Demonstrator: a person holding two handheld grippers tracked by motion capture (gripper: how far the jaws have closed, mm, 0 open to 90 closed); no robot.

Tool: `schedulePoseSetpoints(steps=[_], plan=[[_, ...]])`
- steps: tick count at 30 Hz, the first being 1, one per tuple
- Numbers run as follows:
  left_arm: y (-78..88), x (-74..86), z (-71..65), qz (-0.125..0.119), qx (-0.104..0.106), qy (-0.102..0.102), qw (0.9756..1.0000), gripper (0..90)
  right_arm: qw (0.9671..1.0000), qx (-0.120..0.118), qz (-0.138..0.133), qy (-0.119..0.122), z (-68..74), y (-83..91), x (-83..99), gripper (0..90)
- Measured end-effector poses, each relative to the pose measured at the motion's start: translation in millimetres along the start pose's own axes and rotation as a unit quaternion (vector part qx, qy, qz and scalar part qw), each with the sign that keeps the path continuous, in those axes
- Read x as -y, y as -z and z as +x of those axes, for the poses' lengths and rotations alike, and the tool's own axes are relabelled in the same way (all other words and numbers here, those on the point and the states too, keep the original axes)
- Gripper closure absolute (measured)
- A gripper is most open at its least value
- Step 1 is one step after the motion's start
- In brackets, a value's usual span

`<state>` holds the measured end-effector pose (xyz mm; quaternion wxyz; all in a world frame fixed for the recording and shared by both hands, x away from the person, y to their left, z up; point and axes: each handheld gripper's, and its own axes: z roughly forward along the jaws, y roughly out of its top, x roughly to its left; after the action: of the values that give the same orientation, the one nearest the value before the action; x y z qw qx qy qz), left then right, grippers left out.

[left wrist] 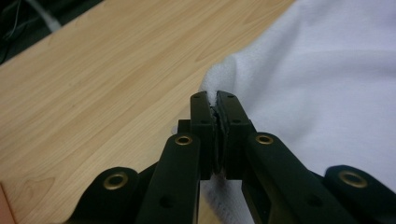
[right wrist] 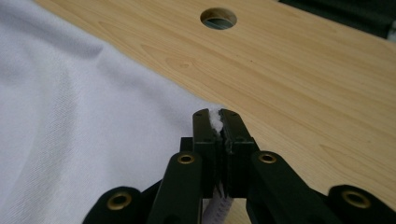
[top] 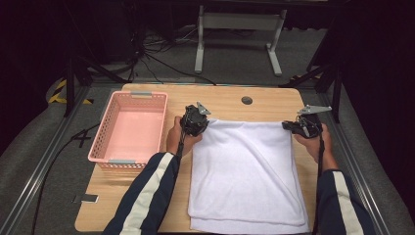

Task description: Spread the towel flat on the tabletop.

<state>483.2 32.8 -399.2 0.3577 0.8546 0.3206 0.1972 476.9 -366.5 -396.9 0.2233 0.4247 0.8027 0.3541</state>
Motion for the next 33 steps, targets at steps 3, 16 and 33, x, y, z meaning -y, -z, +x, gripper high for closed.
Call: schedulePoseSetpoints(steps=[3, 16, 33], plan=[[24.0, 3.5, -9.9, -0.017, 0.02, -0.014, 0.9996, 86.3, 0.9995, -0.018, -0.019, 0.018, 7.5, 17.3, 2.8, 86.3], [102.9, 62.1, -54.0, -0.074, 0.089, -0.078, 0.9902, 85.6, 0.9816, -0.123, -0.087, 0.117, 58.7, 106.1, 47.0, 86.1], [129.5, 145.4, -108.7, 0.001, 0.173, -0.172, 0.9698, 84.5, 0.9229, -0.304, 0.023, 0.235, 102.8, 147.1, 130.4, 85.2]])
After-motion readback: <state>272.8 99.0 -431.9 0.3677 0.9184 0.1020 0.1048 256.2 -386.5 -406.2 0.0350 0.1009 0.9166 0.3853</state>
